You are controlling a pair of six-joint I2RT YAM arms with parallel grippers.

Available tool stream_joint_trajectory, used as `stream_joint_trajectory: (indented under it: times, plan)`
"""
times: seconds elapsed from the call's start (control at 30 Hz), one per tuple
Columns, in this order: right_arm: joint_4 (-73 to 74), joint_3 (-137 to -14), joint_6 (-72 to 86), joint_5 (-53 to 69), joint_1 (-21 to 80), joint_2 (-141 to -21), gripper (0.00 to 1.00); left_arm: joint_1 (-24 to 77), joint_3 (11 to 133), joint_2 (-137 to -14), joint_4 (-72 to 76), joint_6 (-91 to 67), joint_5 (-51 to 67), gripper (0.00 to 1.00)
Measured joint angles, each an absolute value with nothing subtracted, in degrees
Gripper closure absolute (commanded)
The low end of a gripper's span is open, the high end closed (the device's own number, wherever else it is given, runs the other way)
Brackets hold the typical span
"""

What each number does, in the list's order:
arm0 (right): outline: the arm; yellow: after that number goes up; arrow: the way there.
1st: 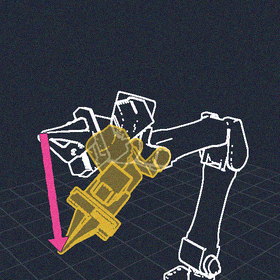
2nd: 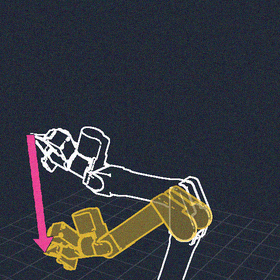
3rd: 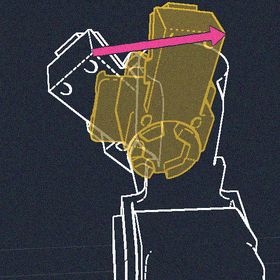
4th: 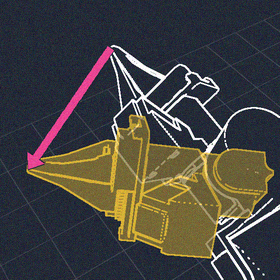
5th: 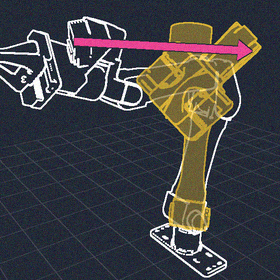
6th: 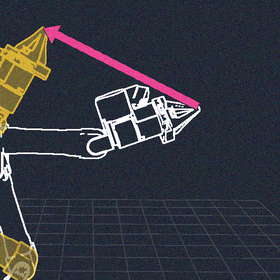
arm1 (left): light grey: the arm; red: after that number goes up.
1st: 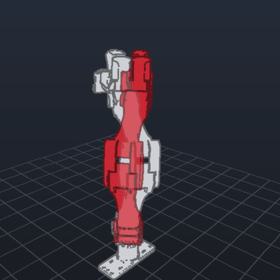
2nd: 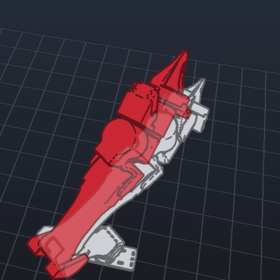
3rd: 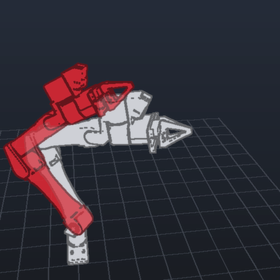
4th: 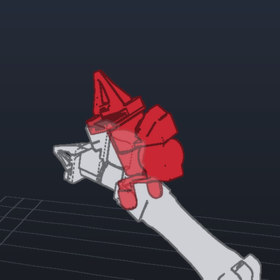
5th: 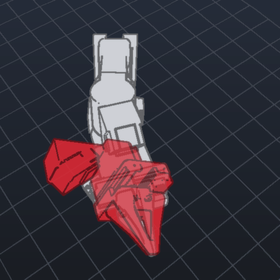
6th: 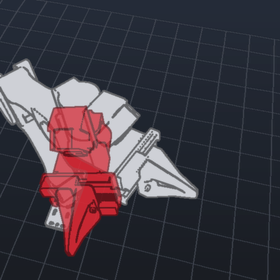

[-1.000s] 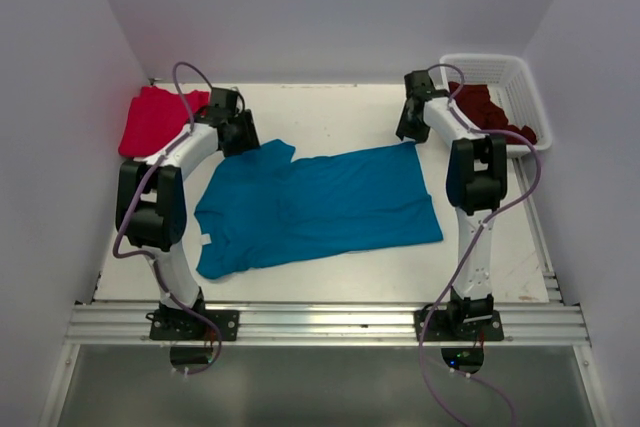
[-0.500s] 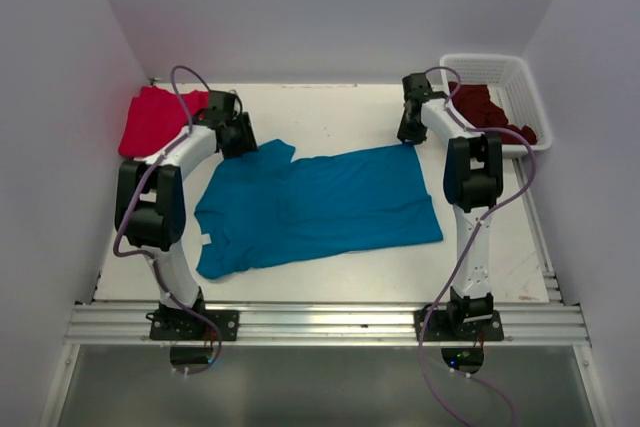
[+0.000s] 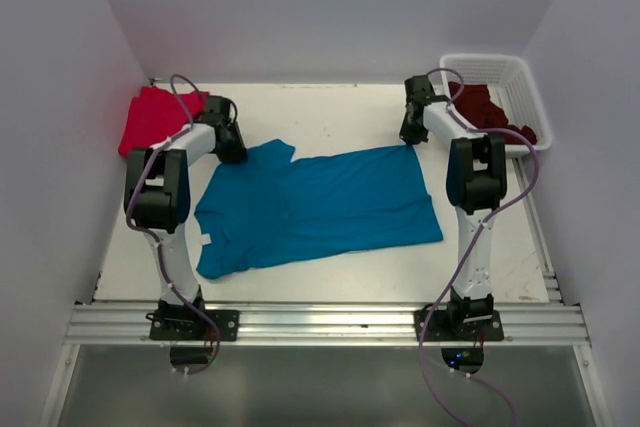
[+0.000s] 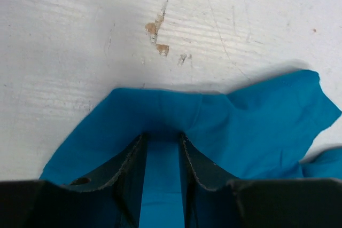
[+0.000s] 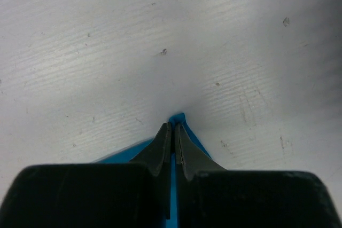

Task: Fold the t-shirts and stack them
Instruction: Fold the tshirt

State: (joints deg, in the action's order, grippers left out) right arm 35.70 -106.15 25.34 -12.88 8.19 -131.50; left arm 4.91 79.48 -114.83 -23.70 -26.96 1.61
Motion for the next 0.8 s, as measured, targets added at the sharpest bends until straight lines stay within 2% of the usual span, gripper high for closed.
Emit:
stream_joint_trajectory:
  times: [0.13,0.17,0.23,0.27,0.3,0.7,0.73,0.8]
  plan:
    - [34.9,-105.1,25.2,-12.8,8.2,-131.0,1.00,4.6,81.4,-116.6,-23.5,-26.9,1.2,0.68]
    - [34.7,-104.9,25.2,-12.9,8.2,-130.9,1.00,4.6,82.1,-117.0,-23.5,-27.0,1.1,0.76]
    - [34.3,-104.5,25.2,-12.8,8.2,-130.6,1.00,4.6,83.7,-118.1,-23.6,-26.9,1.2,0.82]
    - [34.2,-104.4,25.1,-12.8,8.2,-130.6,1.00,4.6,84.8,-119.0,-23.8,-26.8,1.2,0.94]
    - [34.2,-104.3,25.1,-12.8,8.2,-130.5,1.00,4.6,85.8,-120.0,-23.8,-26.8,1.3,1.00]
    - [34.0,-103.6,25.0,-12.7,8.1,-130.1,1.00,4.5,95.1,-126.9,-24.3,-25.9,6.2,1.00]
    - [34.0,-103.6,25.0,-12.7,8.1,-130.1,1.00,4.5,95.3,-127.0,-24.3,-25.9,6.3,0.98]
    - [34.0,-103.6,24.9,-12.7,8.1,-130.0,1.00,4.5,95.0,-126.9,-23.5,-25.9,6.8,0.77]
